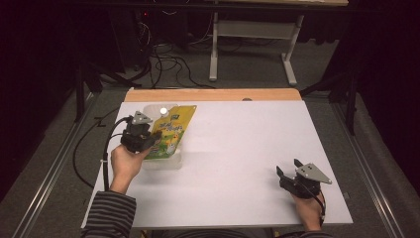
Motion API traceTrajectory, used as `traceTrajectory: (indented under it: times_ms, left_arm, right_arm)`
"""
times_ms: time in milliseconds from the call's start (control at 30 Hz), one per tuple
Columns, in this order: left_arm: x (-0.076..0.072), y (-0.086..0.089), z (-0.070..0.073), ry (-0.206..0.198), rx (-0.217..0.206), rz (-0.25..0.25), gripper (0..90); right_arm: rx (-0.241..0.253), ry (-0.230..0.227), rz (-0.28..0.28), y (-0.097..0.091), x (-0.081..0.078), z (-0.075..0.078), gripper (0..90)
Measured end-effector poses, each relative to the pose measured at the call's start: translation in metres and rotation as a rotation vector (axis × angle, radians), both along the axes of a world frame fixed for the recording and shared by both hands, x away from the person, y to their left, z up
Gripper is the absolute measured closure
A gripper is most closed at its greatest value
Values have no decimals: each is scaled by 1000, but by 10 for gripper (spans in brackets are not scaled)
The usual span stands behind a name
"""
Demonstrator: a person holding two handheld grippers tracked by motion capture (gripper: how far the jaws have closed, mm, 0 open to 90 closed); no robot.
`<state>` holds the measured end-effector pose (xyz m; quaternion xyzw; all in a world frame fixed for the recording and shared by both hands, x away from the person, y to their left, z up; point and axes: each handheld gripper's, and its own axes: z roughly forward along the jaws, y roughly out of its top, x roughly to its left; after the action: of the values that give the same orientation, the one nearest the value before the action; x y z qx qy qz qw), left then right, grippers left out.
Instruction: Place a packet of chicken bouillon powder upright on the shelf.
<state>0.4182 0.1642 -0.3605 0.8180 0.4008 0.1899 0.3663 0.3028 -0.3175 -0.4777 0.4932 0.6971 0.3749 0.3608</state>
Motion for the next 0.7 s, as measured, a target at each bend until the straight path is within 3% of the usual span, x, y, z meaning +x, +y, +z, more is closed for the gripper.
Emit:
traceTrajectory:
  times_ms: [267, 367, 700]
  left_arm:
    - [-7, 1, -12, -118, -52, 25, 900]
    - [-7, 3, -18, -116, -94, 29, 900]
    - [-14, 11, -26, -107, -127, 23, 896]
  right_arm:
    - [5, -5, -5, 0, -1, 0, 312]
    - [11, -2, -5, 0, -1, 0, 312]
    - [-1, -4, -1, 0, 0, 0, 312]
